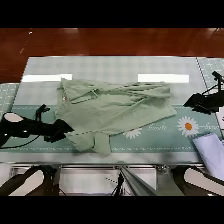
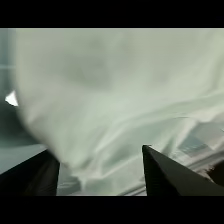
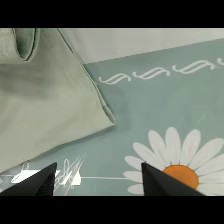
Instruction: Fold the shirts.
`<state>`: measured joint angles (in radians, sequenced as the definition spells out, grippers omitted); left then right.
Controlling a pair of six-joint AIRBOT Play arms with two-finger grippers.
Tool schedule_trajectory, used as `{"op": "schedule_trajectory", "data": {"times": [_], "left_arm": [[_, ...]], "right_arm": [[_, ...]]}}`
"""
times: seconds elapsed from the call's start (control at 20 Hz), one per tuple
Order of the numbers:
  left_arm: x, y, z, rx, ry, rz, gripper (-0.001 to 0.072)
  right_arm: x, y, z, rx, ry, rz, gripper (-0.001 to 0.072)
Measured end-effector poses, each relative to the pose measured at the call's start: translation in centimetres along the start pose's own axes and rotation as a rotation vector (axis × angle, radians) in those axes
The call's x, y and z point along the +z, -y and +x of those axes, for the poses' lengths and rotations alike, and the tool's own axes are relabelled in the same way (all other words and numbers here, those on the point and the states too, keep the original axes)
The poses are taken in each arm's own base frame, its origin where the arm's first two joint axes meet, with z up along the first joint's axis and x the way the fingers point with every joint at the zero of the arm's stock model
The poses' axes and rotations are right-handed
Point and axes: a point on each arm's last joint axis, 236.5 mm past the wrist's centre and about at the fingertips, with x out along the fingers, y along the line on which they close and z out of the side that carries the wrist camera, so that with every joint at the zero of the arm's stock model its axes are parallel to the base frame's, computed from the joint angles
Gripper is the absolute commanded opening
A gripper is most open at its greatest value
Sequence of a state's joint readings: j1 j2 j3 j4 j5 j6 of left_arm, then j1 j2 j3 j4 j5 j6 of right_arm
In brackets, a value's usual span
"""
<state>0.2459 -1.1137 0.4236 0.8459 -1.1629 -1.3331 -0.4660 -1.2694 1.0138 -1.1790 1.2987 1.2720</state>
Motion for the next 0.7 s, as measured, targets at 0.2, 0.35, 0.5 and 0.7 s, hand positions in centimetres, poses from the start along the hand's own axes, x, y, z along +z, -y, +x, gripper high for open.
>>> {"op": "schedule_trajectory", "data": {"times": [0.2, 0.35, 0.5, 0.7], "left_arm": [[-0.6, -0.1, 2.7, 0.007, -0.072, -0.004, 0.0021], [-0.8, 0.0, 3.0, 0.002, -0.091, 0.003, 0.0021], [-0.4, 0.0, 2.7, 0.013, -0.075, 0.038, 0.0021], [1.7, 0.4, 1.7, 0.029, 0.013, 0.091, 0.0021]], "right_arm": [[0.0, 0.3, 0.0, -0.013, 0.002, -0.004, 0.0596], [-0.1, 1.8, 0.2, -0.056, -0.011, 0.006, 0.0596], [-0.2, 2.7, 1.3, -0.023, -0.031, 0.081, 0.0597], [0.4, 2.2, 4.0, 0.098, -0.062, 0.187, 0.0596]]}}
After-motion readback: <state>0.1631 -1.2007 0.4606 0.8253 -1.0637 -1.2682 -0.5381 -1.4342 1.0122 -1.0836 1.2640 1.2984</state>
